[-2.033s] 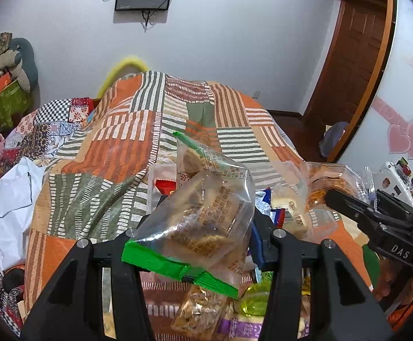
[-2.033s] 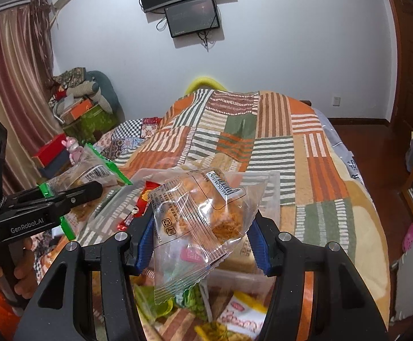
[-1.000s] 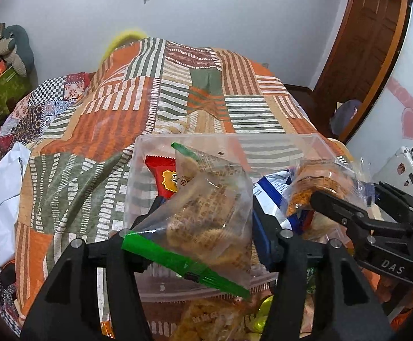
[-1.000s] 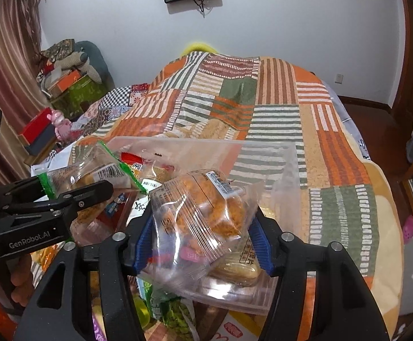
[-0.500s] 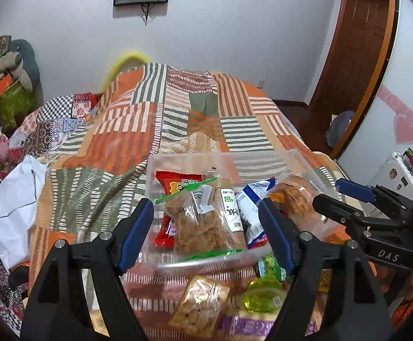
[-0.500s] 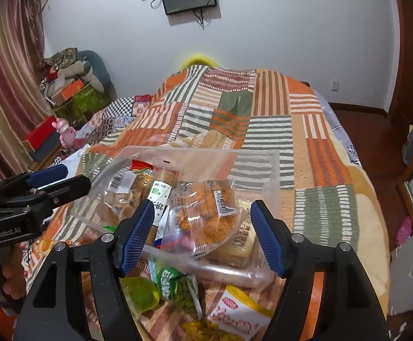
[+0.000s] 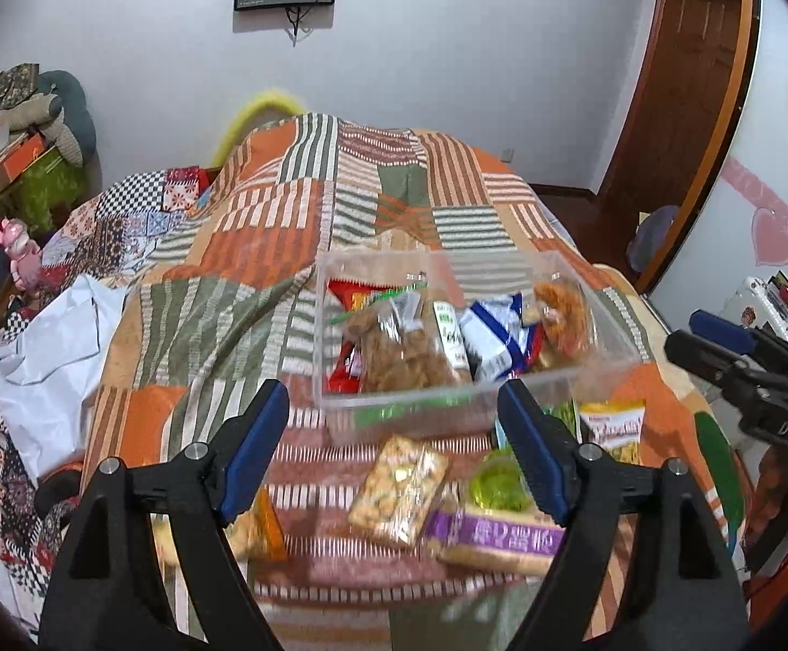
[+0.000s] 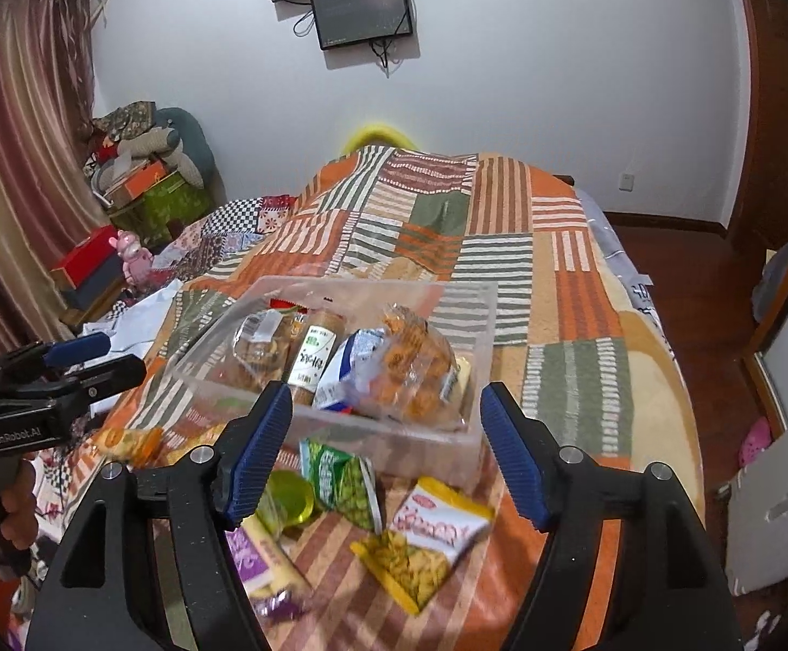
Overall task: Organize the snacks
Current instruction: 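Grasp the bread-roll bag with the left tool while the right grasps the yellow chip bag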
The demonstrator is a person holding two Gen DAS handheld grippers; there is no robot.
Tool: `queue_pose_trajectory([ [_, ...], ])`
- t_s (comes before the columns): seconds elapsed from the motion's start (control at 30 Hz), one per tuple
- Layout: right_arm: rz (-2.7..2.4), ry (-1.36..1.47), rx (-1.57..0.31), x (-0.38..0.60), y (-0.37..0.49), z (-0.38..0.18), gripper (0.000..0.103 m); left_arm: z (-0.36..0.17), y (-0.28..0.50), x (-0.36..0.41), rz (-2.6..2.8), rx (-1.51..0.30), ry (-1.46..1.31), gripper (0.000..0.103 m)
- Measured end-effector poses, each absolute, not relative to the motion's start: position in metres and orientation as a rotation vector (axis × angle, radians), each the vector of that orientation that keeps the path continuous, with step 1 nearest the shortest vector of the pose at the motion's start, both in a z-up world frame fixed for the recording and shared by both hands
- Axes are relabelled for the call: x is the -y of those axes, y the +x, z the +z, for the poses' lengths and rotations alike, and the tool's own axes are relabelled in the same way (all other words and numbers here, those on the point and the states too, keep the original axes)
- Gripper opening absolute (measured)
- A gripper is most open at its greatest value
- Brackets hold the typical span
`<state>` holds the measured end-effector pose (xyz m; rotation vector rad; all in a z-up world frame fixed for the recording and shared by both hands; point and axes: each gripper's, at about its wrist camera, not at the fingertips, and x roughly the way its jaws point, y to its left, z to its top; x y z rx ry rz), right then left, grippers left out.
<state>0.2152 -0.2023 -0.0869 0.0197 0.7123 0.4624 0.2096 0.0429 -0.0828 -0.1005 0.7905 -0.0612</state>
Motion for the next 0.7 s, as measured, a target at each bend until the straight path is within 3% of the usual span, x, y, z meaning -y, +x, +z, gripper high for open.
queue_pose_trajectory([
  [0.7, 0.405, 0.042, -0.867, 0.226, 0.2, -0.144, 0.072, -0.158, 0.218, -0.024, -0.057, -0.985, -0.078, 0.079],
])
